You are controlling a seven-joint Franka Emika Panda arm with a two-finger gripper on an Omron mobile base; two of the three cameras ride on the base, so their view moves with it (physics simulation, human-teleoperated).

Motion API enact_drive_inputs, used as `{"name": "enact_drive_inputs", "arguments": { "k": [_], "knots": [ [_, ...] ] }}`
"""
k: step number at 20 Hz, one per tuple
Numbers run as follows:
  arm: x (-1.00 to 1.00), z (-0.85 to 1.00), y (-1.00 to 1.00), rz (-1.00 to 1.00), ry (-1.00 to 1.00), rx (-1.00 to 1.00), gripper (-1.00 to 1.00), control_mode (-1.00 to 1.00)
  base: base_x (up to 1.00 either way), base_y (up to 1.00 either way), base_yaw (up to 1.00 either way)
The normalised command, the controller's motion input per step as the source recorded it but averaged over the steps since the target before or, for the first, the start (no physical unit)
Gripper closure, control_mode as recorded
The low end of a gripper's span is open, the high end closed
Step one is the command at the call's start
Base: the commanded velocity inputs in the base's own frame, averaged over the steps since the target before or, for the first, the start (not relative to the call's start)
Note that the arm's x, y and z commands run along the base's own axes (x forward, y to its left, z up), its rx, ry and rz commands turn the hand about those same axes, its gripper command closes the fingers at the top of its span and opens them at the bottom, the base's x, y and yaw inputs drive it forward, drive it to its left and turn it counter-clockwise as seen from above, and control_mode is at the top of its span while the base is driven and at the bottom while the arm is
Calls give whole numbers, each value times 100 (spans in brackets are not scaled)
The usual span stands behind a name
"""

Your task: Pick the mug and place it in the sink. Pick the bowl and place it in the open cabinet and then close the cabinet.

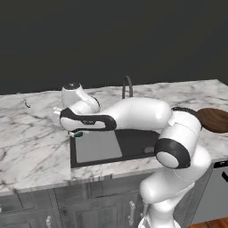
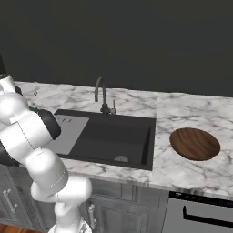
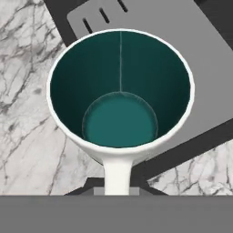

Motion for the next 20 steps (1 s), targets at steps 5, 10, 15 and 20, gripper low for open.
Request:
{"name": "enact_drive_inputs", "arguments": {
  "k": [5,10,15,20],
  "knots": [
    [-23,28,-44,-2,34,-1,100,-100,0,0,0],
    [-38,-4,-45,22,8,-13,100,-100,0,0,0],
    [-25,3,-36,39,-11,-17,100,-100,0,0,0],
    [-30,-1,-80,38,-9,-3,100,-100,0,0,0]
  ]
}}
